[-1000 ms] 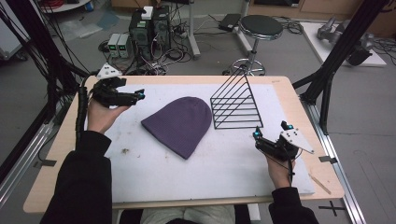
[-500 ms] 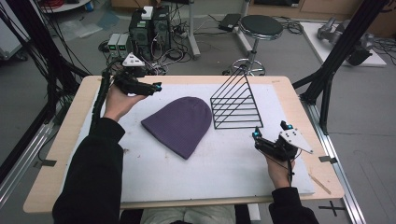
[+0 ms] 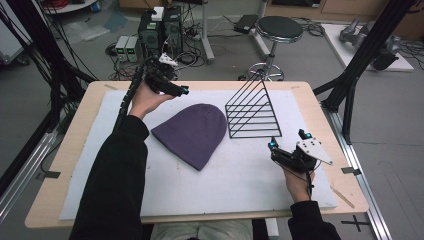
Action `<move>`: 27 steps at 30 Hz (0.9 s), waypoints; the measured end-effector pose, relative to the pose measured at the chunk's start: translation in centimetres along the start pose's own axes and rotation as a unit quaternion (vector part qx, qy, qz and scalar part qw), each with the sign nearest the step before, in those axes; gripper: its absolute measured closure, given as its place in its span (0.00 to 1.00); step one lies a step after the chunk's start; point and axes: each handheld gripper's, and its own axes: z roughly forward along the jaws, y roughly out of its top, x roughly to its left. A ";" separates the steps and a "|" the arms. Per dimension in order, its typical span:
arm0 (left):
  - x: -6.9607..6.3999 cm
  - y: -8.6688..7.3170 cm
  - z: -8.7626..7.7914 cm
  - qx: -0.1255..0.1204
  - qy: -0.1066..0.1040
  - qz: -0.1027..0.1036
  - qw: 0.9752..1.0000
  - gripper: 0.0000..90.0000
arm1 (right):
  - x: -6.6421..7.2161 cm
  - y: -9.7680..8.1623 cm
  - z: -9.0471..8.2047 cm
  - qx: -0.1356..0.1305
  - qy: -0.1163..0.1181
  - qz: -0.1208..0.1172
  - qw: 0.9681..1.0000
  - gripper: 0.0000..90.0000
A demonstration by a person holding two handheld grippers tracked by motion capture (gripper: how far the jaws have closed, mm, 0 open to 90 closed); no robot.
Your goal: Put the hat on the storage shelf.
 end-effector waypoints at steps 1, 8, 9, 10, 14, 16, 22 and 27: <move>-0.1 0.1 0.5 0.006 -0.001 0.003 1.000 0.26 | 0.0 0.0 0.0 0.001 0.000 -0.001 1.000 0.04; -0.6 1.5 3.7 0.034 -0.022 0.029 0.999 0.26 | 0.0 -0.1 0.3 0.006 0.003 -0.006 1.000 0.04; -0.6 1.7 4.1 0.044 -0.025 0.033 0.998 0.26 | 0.0 -0.1 0.3 0.006 0.003 -0.006 1.000 0.04; -0.6 1.7 4.1 0.044 -0.025 0.033 0.998 0.26 | 0.0 -0.1 0.3 0.006 0.004 -0.008 1.000 0.04; -1.1 1.8 6.5 0.071 -0.041 0.032 0.996 0.25 | 0.1 -0.1 0.1 0.004 0.004 -0.007 1.000 0.04; -1.4 1.5 7.7 0.089 -0.039 0.039 0.995 0.23 | 0.1 -0.1 0.1 0.005 0.004 -0.010 1.000 0.04; -1.4 0.1 10.6 0.130 -0.041 0.034 0.990 0.23 | 0.4 -0.1 0.1 0.010 0.008 -0.026 1.000 0.04; -1.2 -1.1 12.2 0.164 -0.041 0.033 0.985 0.24 | 0.4 -0.2 0.2 0.021 0.013 -0.030 0.999 0.04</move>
